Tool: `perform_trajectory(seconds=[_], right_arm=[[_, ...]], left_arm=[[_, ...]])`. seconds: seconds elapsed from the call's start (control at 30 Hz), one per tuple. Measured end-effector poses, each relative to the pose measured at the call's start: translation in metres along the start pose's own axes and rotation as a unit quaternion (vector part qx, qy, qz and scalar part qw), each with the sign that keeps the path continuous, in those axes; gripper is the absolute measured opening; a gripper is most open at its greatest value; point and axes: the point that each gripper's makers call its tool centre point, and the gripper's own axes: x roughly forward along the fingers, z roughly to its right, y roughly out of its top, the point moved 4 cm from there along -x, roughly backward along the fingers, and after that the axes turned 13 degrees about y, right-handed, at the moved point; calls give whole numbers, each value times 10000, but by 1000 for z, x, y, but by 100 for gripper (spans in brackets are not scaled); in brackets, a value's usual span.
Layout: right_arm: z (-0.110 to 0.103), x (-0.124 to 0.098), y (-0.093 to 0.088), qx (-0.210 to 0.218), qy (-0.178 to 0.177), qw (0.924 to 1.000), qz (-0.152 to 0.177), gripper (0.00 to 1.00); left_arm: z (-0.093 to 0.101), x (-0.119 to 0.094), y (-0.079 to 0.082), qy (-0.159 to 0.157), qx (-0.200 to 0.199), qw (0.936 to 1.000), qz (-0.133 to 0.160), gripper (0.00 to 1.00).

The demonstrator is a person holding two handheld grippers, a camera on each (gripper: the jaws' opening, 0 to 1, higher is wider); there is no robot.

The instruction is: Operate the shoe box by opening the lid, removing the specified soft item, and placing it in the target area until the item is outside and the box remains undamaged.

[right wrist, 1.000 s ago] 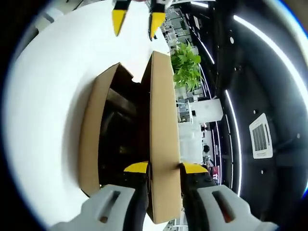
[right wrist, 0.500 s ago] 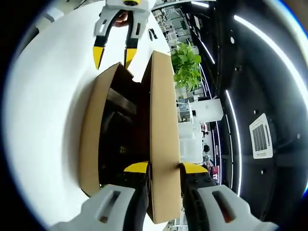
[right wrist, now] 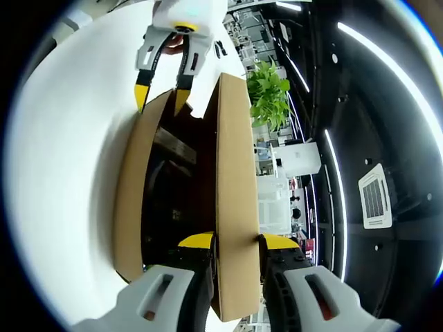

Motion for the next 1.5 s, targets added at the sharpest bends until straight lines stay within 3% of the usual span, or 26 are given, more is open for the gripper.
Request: perform_trajectory(seconds=[0.23,0.47,0.97,1.27,1.33,1.5], right_arm=[[1,0,0,-20,0,10000,-10,24],[2,-1,0,-21,-10,10000,3,24],[11,-2,-2,-15,-94,10000,23,23],[15,-1,-2,20,-122,9999,-105,22],[16,0,-2,34,-135,9998,-134,22],[19,0,-3,97,-180,9996,-187,22]], left_arm=[[2,6,-2,-112,79,9999,-77,25],[6,9,4,-493,548,9970,-243,21],[9,12,9,-1180,916,9878,-442,15],[6,14,10,-1761,867,9797,-412,10],[6,14,10,-1894,655,9786,-456,9],[6,15,10,-2011,654,9766,-401,8]])
